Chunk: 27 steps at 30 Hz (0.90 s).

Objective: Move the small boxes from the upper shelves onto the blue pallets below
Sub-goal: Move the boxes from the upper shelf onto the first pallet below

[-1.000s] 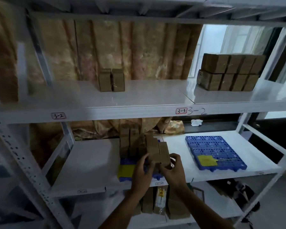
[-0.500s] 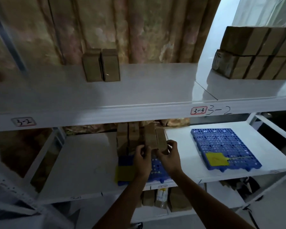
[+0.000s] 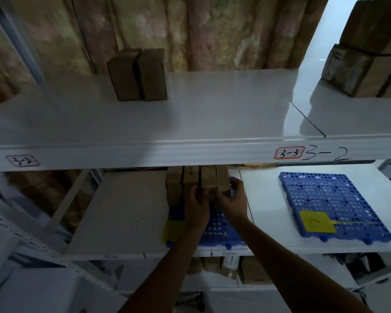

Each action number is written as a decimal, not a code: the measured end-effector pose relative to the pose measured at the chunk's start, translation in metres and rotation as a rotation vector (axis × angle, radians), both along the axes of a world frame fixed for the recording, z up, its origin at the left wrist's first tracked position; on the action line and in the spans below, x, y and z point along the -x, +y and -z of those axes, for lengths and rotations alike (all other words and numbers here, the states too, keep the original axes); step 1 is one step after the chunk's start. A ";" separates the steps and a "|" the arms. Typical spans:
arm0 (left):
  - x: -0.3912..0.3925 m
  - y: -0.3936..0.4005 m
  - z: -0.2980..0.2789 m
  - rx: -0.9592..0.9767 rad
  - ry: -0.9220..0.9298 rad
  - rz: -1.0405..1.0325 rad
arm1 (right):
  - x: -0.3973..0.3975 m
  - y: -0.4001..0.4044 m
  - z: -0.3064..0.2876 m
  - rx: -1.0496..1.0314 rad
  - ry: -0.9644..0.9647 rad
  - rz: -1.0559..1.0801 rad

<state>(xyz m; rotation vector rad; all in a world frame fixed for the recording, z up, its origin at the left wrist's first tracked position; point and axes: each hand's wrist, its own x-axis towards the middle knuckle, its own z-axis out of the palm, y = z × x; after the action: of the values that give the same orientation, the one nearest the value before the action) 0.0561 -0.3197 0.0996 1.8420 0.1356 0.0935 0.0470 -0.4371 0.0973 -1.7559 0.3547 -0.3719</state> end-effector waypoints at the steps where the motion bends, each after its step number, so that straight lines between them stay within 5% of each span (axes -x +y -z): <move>1: 0.001 -0.002 0.000 0.002 -0.018 -0.033 | -0.003 0.000 0.000 0.000 0.002 0.003; 13: 0.007 0.003 0.001 -0.014 0.011 0.145 | -0.010 0.006 0.002 -0.120 0.057 -0.049; 22: 0.034 0.027 0.003 0.045 0.052 0.234 | 0.033 0.012 -0.012 0.020 0.160 0.070; 27: 0.065 0.058 -0.022 0.090 0.100 0.223 | 0.075 0.037 -0.032 0.031 0.122 -0.040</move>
<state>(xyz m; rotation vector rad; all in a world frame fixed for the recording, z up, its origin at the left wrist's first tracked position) -0.0092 -0.2621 0.1212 1.7605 0.0034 -0.1578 -0.0281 -0.4001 0.1291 -1.8183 0.4021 -0.2430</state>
